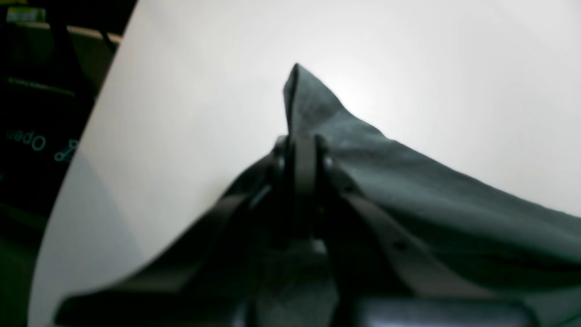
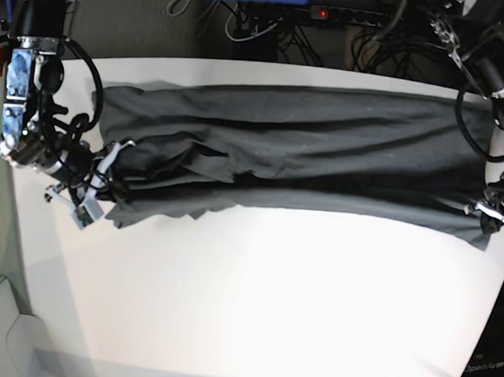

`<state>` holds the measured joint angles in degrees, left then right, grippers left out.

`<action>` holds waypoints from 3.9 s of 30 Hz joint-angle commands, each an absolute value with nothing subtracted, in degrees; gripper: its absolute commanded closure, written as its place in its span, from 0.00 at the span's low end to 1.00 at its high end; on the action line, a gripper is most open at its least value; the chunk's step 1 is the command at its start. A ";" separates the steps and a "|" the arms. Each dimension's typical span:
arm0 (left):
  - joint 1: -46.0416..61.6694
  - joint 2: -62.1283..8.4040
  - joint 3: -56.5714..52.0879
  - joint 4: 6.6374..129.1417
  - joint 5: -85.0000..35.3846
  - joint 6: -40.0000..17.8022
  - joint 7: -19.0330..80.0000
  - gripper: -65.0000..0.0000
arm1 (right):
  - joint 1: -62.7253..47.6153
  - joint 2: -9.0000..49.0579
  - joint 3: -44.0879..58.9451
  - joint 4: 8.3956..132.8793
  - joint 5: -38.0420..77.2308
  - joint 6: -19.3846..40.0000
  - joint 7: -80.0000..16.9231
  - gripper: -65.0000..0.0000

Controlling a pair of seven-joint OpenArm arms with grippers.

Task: Layout the t-shirt on the table in an organized manner, then fold the t-shirt properly
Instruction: 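Lift the grasped edge with both grippers and fold it over the shirt, then lower the folded edge onto the shirt with both grippers, then release and regrasp the strip's end with the right gripper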

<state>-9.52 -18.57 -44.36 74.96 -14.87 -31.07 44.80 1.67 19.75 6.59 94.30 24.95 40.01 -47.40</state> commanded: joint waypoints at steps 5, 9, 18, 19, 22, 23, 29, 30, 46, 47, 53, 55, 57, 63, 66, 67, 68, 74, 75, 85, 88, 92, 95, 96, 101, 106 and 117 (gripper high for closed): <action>-8.66 -19.03 -49.36 78.46 -15.52 -30.90 44.18 0.99 | -0.75 20.62 6.99 101.14 25.89 40.00 -45.93 0.95; -7.16 -18.86 -51.30 78.73 -15.60 -30.99 46.99 0.99 | -3.82 20.62 6.99 105.36 25.89 40.00 -45.85 0.95; -0.84 -17.63 -51.30 85.14 -19.74 -30.99 47.96 0.99 | -9.27 20.62 6.90 109.14 25.89 40.00 -45.49 0.95; -0.13 -17.63 -51.30 85.49 -20.35 -30.99 47.96 0.99 | -9.80 20.62 6.90 109.14 25.89 40.00 -45.41 0.95; 1.80 -17.63 -51.30 85.76 -21.23 -30.99 47.96 0.99 | -11.30 20.62 6.90 109.14 25.89 40.00 -45.41 0.95; 2.24 -17.63 -51.30 85.76 -21.14 -30.99 47.96 0.99 | -11.74 20.62 6.90 109.14 25.89 40.00 -45.32 0.95; 3.65 -17.63 -55.25 85.76 -21.23 -30.99 47.96 0.99 | -15.08 22.73 6.73 109.14 25.89 40.00 -40.13 0.95; 3.65 -17.71 -55.69 85.76 -21.23 -30.99 47.96 0.99 | -15.60 22.90 6.81 109.14 25.89 40.00 -39.52 0.95; 5.41 -19.82 -55.87 85.76 -21.23 -30.99 48.04 0.99 | -18.07 25.63 6.37 108.62 25.80 40.00 -36.88 0.95; 6.02 -20.00 -55.78 85.76 -21.23 -30.99 48.04 0.99 | -18.15 25.71 6.29 108.62 25.80 40.00 -36.88 0.95; 8.84 -20.18 -55.69 85.76 -21.23 -30.99 48.04 0.99 | -18.33 26.59 3.91 106.33 25.80 40.00 -36.88 0.95; 10.07 -20.26 -55.69 85.76 -21.23 -30.99 48.04 0.99 | -18.33 26.77 3.74 105.71 25.71 40.00 -36.79 0.95; 10.68 -20.26 -55.69 85.67 -21.23 -30.99 48.04 0.99 | -18.33 27.47 3.56 104.92 25.71 40.00 -36.79 0.95; 11.38 -20.18 -55.60 84.97 -20.70 -30.99 48.04 0.99 | -18.24 28.18 0.22 103.87 25.71 40.00 -36.79 0.95; 11.65 -20.09 -55.60 84.97 -20.70 -30.99 48.04 0.99 | -18.24 28.26 -0.84 103.78 25.63 40.00 -36.79 0.95; 12.00 -20.09 -55.60 84.97 -20.70 -30.99 48.04 0.99 | -18.24 28.26 -0.84 103.78 25.63 40.00 -36.79 0.95; 12.44 -20.09 -55.34 84.97 -20.70 -30.99 48.04 0.99 | -18.24 28.26 -0.84 103.78 25.63 40.00 -36.79 0.95; 14.37 -20.53 -53.58 84.88 -20.62 -30.99 48.04 0.99 | -18.33 30.29 -0.75 103.78 25.63 40.00 -36.79 0.95; 14.46 -20.53 -53.58 84.35 -20.62 -30.99 48.04 0.99 | -18.59 30.37 -0.75 103.78 25.63 40.00 -36.79 0.95; 13.67 -20.62 -53.49 79.52 -20.62 -30.99 47.52 0.99 | -19.21 30.37 -0.75 102.20 25.63 40.00 -36.79 0.89; 12.53 -20.70 -53.49 79.16 -20.62 -30.99 47.60 0.99 | -18.86 30.29 -0.40 99.91 25.63 40.00 -36.79 0.81; 12.53 -21.32 -51.82 79.16 -20.62 -30.99 47.78 0.91 | -18.77 30.29 -0.31 99.38 25.54 40.00 -36.88 0.69; 12.53 -21.41 -51.38 79.52 -20.62 -30.99 47.87 0.66 | -18.77 30.55 -0.22 99.38 25.54 40.00 -37.05 0.60; 12.53 -21.32 -51.38 79.43 -20.62 -30.99 47.87 0.57 | -19.03 30.73 0.13 99.47 25.54 40.00 -37.14 0.57; 12.70 -21.32 -51.47 79.69 -20.70 -30.99 47.87 0.29 | -20.26 30.64 8.13 99.74 25.63 40.00 -37.41 0.53; 12.88 -21.32 -51.56 79.78 -21.14 -30.99 47.96 0.30 | -20.53 30.37 16.31 99.91 25.80 40.00 -37.67 0.53; 12.97 -20.70 -51.65 82.24 -21.23 -30.99 47.96 0.30 | -16.13 17.45 14.02 116.53 25.71 40.00 -52.35 0.53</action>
<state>13.21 -19.44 -51.33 81.23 -20.69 -31.09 48.86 -16.34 16.14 13.19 115.46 25.50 40.25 -54.22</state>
